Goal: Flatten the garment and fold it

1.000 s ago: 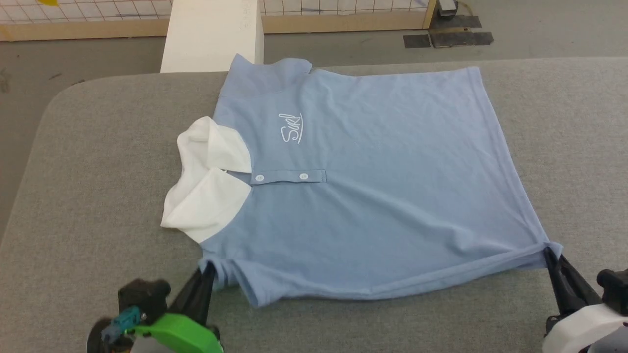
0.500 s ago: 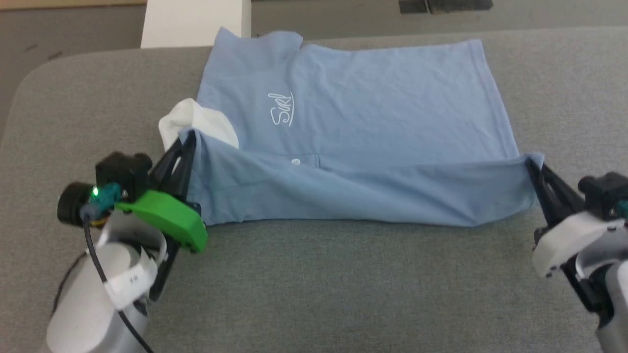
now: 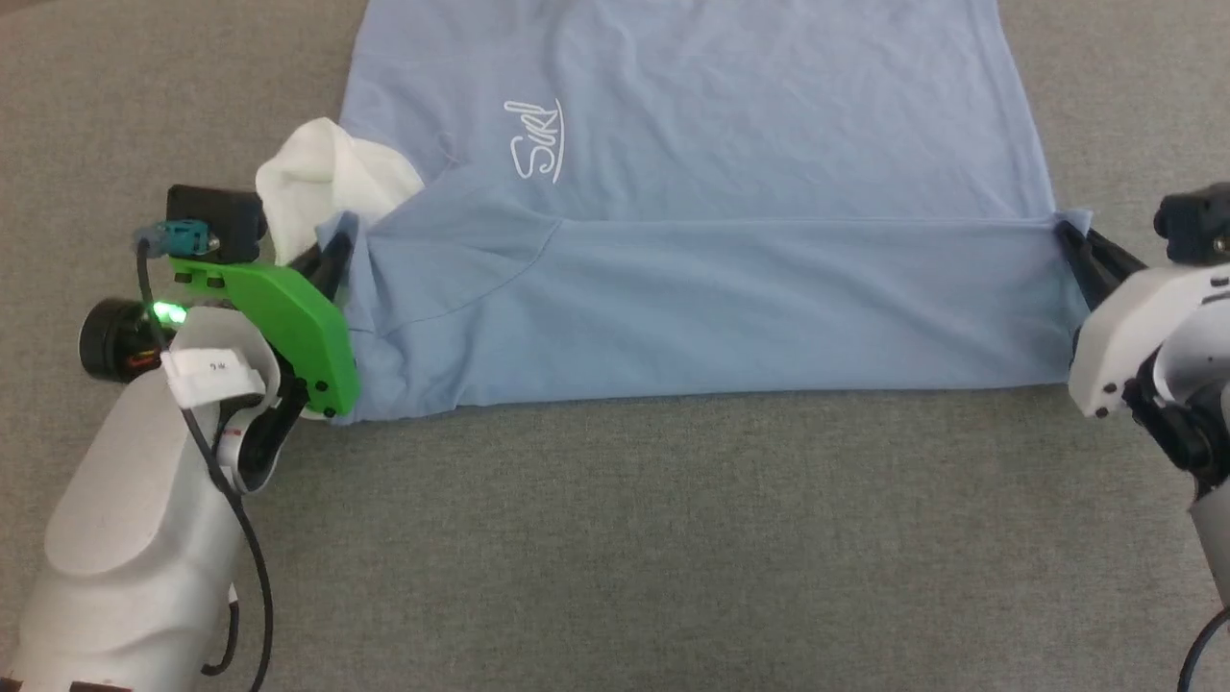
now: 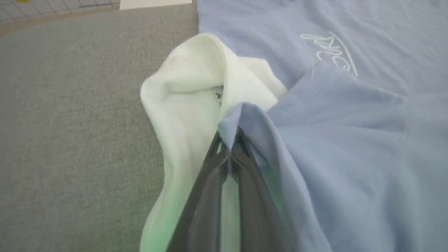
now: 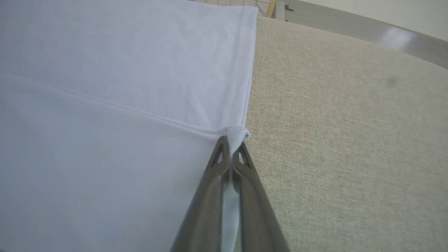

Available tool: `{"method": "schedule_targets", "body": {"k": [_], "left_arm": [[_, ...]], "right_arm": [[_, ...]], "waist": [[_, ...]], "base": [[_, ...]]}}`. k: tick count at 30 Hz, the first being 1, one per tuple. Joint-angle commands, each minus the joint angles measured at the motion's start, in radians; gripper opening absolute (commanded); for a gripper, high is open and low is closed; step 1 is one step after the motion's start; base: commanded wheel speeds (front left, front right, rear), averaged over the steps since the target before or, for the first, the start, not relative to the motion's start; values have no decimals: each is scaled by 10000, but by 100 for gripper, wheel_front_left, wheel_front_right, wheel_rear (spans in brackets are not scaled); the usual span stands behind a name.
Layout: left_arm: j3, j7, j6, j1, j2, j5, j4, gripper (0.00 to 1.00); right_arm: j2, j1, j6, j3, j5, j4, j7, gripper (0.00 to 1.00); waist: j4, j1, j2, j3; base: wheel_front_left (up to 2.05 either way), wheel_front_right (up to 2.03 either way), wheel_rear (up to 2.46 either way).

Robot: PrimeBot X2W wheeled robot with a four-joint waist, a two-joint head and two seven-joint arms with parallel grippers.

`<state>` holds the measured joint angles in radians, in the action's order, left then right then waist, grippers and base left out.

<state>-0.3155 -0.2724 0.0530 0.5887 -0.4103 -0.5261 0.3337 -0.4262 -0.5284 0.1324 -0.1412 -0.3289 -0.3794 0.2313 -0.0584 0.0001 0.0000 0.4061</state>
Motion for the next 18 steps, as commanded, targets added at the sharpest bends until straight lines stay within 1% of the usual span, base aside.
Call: {"method": "schedule_targets", "body": {"k": [1,4,6,7,8,9,10,11,13,15,17,18], "left_arm": [[15,-445,-40,123,-87,-179,252,0],[-12,-1509,-147,16,-91,-567,529,0],[6,-2009,-236,-91,-61,-806,525,0],[27,-2117,-278,-127,-48,-880,481,18],[70,-2119,-323,-163,-25,-941,397,45],[112,-2021,-353,-187,-8,-958,323,100],[165,-1846,-404,-220,20,-953,252,100],[204,-1668,-428,-246,48,-942,198,100],[328,-1003,-529,-299,99,-809,23,100],[474,-38,-653,-384,130,-552,-167,100],[628,1136,-798,-563,167,-236,-391,100],[772,1833,-987,-710,224,-73,-519,100]], "right_arm": [[-9,-313,-17,-121,-223,-185,329,0],[19,-733,-17,-287,-728,-643,1302,0],[12,-954,-17,-316,-947,-891,1901,0],[33,-1036,-17,-278,-1039,-990,2132,0],[58,-1120,-17,-236,-1126,-1076,2366,0],[70,-1176,-17,-201,-1170,-1107,2484,25],[85,-1222,-17,-160,-1204,-1101,2534,80],[109,-1231,-17,-122,-1245,-1092,2545,100],[153,-1179,-17,-19,-1300,-963,2320,100],[205,-1011,-17,136,-1318,-808,1918,100],[241,-731,-17,273,-1257,-623,1435,100],[280,-540,-17,367,-1206,-513,1173,100]], "waist": [[6,-1,0,325],[7,-1,0,390],[28,-1,0,396],[41,-1,0,385],[62,-1,0,353],[83,-1,0,324],[108,-1,0,275],[126,-1,0,218],[171,-1,0,50],[214,-1,0,-176],[232,-1,0,-459],[235,-1,0,-608]], "base": [[0,0,0],[0,0,0],[0,0,0],[0,0,0],[0,0,0],[0,0,0],[0,0,0],[0,0,0],[0,0,0],[0,0,0],[0,0,0],[0,0,0]]}}
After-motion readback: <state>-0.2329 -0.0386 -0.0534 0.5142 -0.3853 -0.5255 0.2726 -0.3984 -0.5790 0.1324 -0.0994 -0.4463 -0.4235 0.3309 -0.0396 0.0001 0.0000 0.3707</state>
